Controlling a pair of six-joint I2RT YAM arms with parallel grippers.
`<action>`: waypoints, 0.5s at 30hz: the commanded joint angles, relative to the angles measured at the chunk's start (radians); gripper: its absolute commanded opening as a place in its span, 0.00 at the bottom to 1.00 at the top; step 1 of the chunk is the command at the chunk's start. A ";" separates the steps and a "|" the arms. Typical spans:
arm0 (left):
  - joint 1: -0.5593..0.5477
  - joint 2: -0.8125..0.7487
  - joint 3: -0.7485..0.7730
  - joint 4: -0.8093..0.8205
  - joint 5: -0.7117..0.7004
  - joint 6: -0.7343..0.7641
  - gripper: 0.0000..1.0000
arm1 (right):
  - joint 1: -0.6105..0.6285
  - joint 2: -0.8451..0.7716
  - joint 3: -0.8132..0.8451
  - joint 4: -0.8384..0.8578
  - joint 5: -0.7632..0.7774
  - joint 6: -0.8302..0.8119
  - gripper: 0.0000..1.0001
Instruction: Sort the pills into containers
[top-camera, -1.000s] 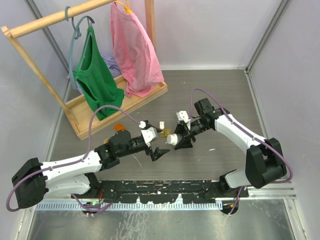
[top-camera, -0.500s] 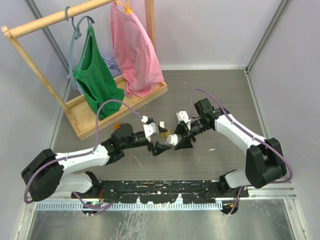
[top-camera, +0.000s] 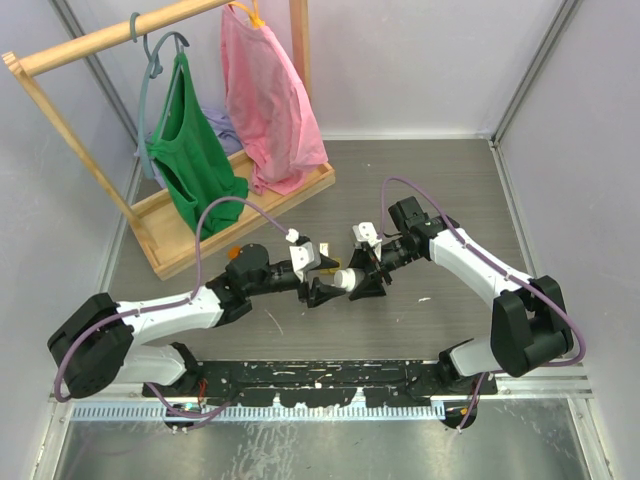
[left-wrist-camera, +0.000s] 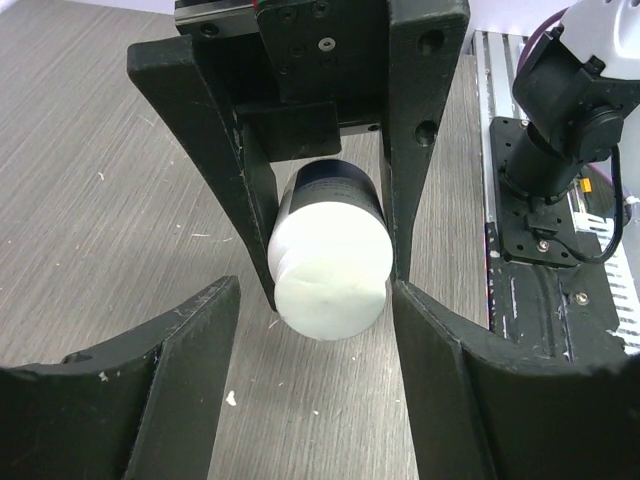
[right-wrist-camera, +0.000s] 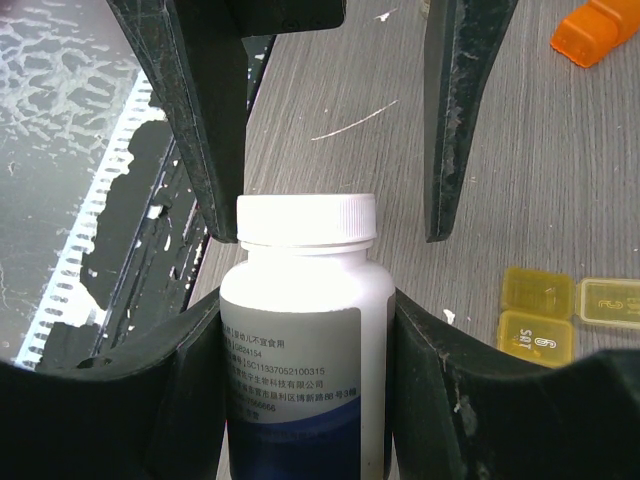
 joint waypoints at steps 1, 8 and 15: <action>0.003 -0.004 0.041 0.085 0.004 -0.025 0.63 | -0.003 -0.002 0.028 0.000 -0.022 -0.017 0.01; 0.003 -0.004 0.043 0.095 0.007 -0.045 0.60 | -0.003 -0.002 0.027 -0.002 -0.022 -0.017 0.01; 0.004 -0.004 0.058 0.083 0.005 -0.105 0.46 | -0.003 -0.002 0.027 -0.002 -0.022 -0.016 0.01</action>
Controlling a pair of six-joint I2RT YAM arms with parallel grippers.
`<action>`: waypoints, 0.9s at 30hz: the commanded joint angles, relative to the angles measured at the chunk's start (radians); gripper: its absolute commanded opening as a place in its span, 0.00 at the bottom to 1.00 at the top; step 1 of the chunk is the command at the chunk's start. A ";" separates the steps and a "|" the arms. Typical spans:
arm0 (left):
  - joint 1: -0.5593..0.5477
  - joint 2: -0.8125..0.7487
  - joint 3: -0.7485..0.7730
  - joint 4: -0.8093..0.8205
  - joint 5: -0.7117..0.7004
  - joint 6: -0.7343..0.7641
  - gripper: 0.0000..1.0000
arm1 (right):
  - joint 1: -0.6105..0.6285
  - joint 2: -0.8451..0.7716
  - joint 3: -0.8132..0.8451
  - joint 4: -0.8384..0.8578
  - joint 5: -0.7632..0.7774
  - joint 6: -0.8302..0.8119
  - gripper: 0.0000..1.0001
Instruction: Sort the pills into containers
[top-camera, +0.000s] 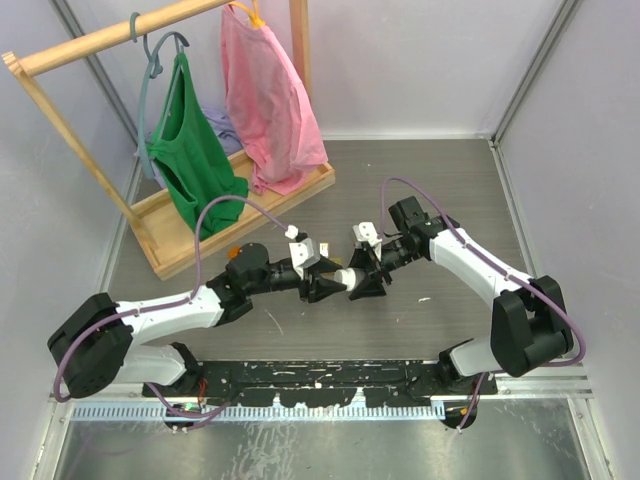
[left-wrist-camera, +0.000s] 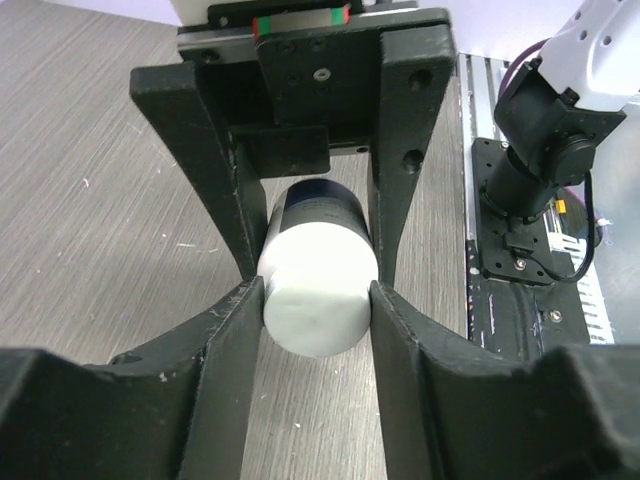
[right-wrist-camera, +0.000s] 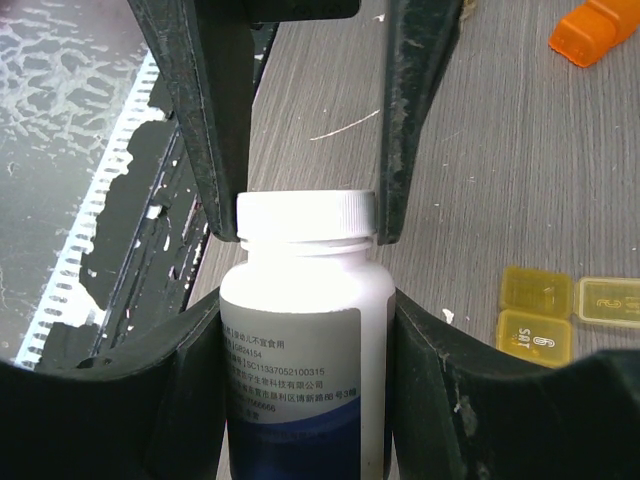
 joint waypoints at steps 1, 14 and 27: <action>0.003 -0.004 0.053 0.067 0.005 -0.058 0.42 | -0.002 -0.002 0.026 -0.001 -0.022 -0.016 0.01; -0.003 -0.067 0.119 -0.160 -0.085 -0.444 0.16 | -0.002 0.001 0.029 -0.001 -0.019 -0.016 0.01; -0.074 -0.091 0.254 -0.481 -0.296 -0.863 0.02 | -0.003 0.004 0.030 -0.002 -0.018 -0.016 0.01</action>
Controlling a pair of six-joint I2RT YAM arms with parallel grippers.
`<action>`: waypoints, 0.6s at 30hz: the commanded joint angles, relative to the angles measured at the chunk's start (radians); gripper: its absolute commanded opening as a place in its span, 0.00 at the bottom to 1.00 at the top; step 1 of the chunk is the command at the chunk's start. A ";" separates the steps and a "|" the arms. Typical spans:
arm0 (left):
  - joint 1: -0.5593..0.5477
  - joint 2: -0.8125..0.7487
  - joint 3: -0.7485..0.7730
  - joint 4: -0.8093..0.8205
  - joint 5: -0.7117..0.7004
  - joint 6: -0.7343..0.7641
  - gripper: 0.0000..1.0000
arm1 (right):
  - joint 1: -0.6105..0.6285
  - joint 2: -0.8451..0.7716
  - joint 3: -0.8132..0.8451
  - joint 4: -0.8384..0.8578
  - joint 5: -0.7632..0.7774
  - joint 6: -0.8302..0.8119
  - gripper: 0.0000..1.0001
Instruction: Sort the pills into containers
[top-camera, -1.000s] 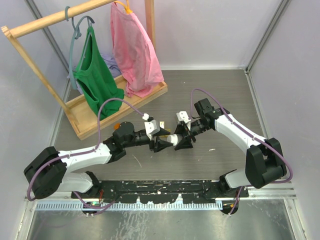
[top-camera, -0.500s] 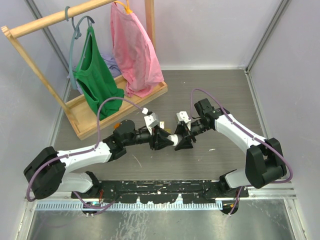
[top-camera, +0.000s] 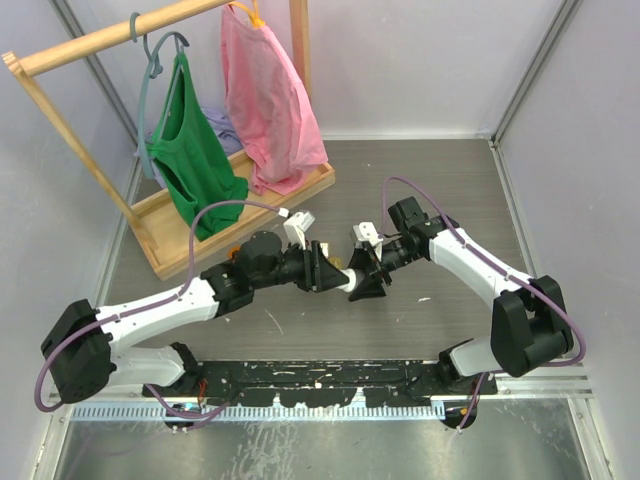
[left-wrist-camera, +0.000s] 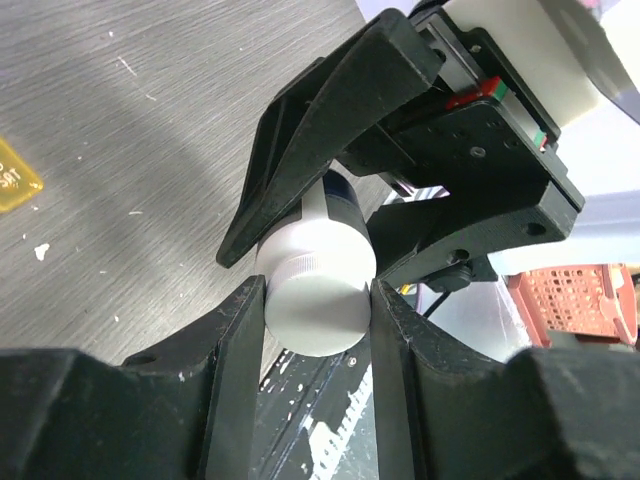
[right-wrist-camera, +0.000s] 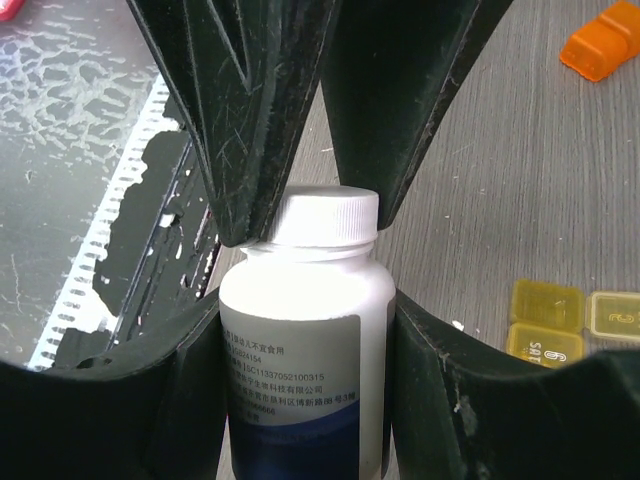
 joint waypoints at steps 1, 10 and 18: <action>-0.049 -0.035 0.083 -0.029 -0.091 -0.149 0.02 | -0.004 0.003 0.029 0.006 0.011 -0.016 0.01; -0.061 0.001 0.144 -0.137 -0.128 -0.168 0.17 | -0.008 -0.004 0.030 0.004 0.008 -0.016 0.01; -0.060 0.005 0.144 -0.156 -0.111 -0.165 0.49 | -0.010 -0.004 0.032 0.001 0.003 -0.016 0.01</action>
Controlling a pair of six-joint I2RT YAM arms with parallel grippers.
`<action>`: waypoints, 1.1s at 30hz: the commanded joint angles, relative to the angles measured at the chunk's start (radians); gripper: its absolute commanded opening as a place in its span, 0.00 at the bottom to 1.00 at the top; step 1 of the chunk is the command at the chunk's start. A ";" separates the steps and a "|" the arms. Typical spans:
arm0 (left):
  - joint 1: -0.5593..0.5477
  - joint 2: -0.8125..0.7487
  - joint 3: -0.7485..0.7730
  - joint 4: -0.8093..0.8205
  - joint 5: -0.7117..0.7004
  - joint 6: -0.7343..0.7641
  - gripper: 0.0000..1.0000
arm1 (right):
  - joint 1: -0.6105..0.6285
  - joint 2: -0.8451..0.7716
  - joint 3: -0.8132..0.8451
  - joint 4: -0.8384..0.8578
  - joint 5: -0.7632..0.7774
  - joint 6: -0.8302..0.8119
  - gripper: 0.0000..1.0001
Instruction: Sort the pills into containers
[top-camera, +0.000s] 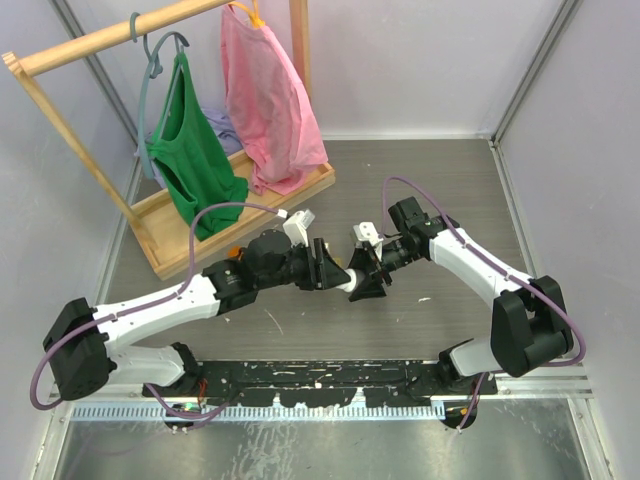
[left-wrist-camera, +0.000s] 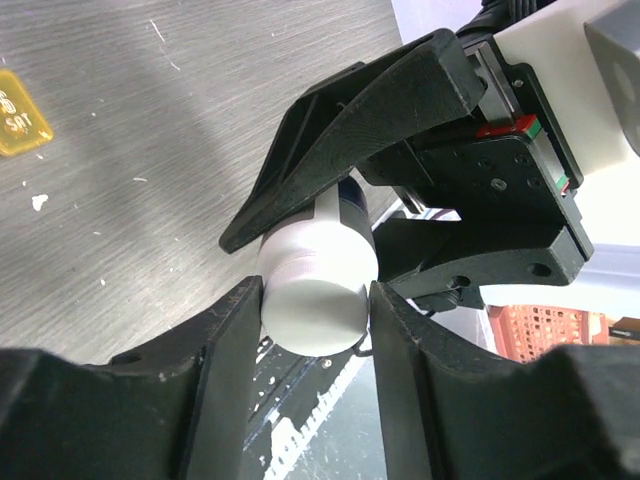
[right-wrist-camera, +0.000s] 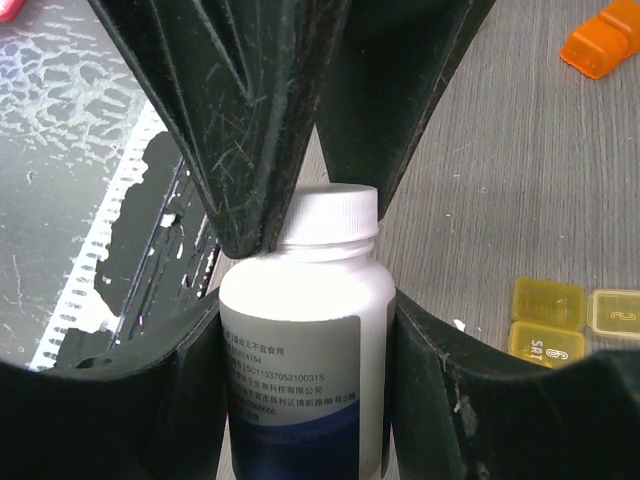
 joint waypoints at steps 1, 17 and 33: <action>-0.010 -0.011 0.056 0.020 0.023 -0.004 0.53 | -0.007 -0.004 0.032 0.008 0.002 -0.016 0.01; -0.011 -0.180 0.021 -0.124 0.041 0.248 0.79 | -0.008 -0.003 0.032 0.007 0.002 -0.019 0.01; -0.011 -0.289 -0.243 0.409 0.234 1.041 0.98 | -0.008 0.000 0.030 0.004 0.003 -0.024 0.01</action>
